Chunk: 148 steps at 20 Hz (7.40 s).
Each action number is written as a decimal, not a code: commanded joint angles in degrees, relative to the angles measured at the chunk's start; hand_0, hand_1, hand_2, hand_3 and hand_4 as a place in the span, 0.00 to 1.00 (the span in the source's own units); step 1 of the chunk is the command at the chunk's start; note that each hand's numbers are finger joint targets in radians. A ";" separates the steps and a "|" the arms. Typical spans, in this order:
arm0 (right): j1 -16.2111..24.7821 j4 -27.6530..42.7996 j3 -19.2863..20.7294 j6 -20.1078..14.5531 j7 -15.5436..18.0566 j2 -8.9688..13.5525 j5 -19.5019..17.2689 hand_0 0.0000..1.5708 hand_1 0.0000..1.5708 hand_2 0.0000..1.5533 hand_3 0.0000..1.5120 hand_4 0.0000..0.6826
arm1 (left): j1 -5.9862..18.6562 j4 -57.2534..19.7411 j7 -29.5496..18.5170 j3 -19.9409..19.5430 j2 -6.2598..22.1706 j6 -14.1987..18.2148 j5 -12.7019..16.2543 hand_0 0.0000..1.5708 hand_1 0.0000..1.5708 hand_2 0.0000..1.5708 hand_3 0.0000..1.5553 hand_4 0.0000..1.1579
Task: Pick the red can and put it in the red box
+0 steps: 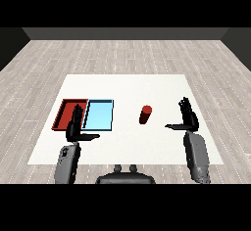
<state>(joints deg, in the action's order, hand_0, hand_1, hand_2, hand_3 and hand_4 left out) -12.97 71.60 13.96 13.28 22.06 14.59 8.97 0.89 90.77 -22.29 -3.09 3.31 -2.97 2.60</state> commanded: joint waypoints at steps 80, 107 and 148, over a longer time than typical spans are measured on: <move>-33.38 -58.13 -2.08 -5.86 14.72 -11.29 -2.64 0.00 0.00 0.00 0.00 0.00 | 1.20 0.73 -1.52 -1.66 0.30 -0.86 3.51 0.00 0.00 0.00 0.00 0.00; -30.58 -40.47 -7.00 -17.38 10.63 -11.83 -5.78 0.90 0.90 0.92 0.91 0.90 | 1.76 -0.77 -0.03 2.19 -1.02 -1.07 1.28 0.00 0.00 0.00 0.00 0.00; -10.21 4.71 -39.89 -41.08 -4.61 -14.58 2.51 0.92 0.92 0.92 0.91 0.94 | 14.78 -22.63 0.10 27.89 -3.31 16.14 11.52 0.00 0.00 0.00 0.00 0.00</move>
<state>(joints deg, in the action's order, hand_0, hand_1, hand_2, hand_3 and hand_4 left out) -24.72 74.67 -25.64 -27.94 17.34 0.01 12.46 12.78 74.25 -18.83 22.03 0.01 10.89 11.04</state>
